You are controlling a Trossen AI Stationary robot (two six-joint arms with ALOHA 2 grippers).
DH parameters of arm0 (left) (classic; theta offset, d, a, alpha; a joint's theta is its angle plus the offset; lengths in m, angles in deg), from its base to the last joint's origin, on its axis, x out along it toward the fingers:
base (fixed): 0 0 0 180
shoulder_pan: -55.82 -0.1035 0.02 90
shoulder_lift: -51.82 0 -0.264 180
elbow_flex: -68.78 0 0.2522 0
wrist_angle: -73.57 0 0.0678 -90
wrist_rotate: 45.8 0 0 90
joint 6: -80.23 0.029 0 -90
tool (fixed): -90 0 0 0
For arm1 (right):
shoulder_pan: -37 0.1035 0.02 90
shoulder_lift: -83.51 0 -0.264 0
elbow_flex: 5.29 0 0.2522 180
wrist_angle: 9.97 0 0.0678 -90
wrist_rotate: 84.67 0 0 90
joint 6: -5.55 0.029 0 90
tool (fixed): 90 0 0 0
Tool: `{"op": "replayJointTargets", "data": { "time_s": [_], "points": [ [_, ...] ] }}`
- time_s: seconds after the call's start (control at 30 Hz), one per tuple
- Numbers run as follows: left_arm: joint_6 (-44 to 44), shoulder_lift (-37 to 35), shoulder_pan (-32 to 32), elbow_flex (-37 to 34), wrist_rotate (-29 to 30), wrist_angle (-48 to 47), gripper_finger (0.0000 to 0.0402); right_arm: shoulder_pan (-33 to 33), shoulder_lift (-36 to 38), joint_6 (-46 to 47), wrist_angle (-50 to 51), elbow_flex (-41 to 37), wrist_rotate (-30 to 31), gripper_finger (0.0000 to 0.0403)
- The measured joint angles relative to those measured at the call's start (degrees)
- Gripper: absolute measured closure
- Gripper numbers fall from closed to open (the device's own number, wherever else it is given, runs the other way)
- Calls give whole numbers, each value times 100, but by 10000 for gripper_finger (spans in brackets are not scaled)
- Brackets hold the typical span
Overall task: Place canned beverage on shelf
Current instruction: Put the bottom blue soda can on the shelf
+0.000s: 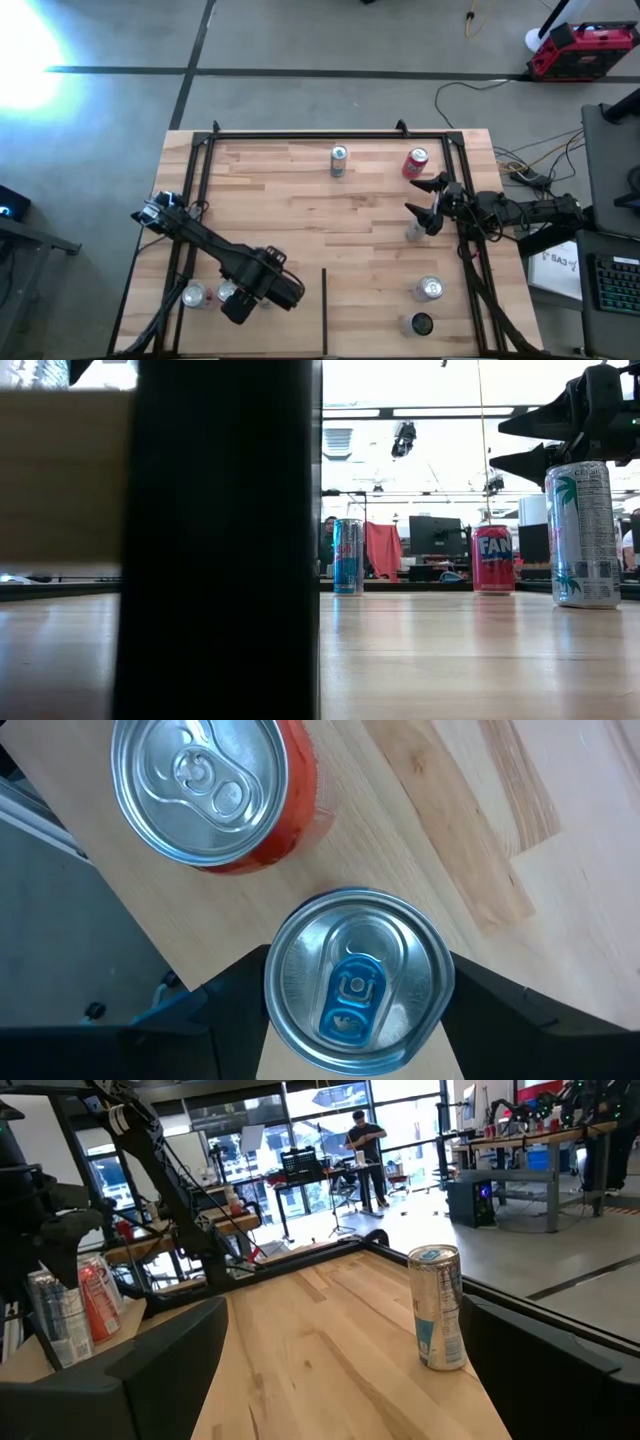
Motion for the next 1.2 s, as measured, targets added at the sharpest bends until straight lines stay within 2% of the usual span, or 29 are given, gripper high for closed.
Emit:
{"op": "replayJointTargets", "data": {
  "time_s": [0.47,1.2],
  "points": [
    [17,22,62,-11,59,3,119,0,-2,4,0,0,0,21],
    [-188,5,65,472,-141,1,116,-1,-2,0,1,-1,0,21]
  ]
}}
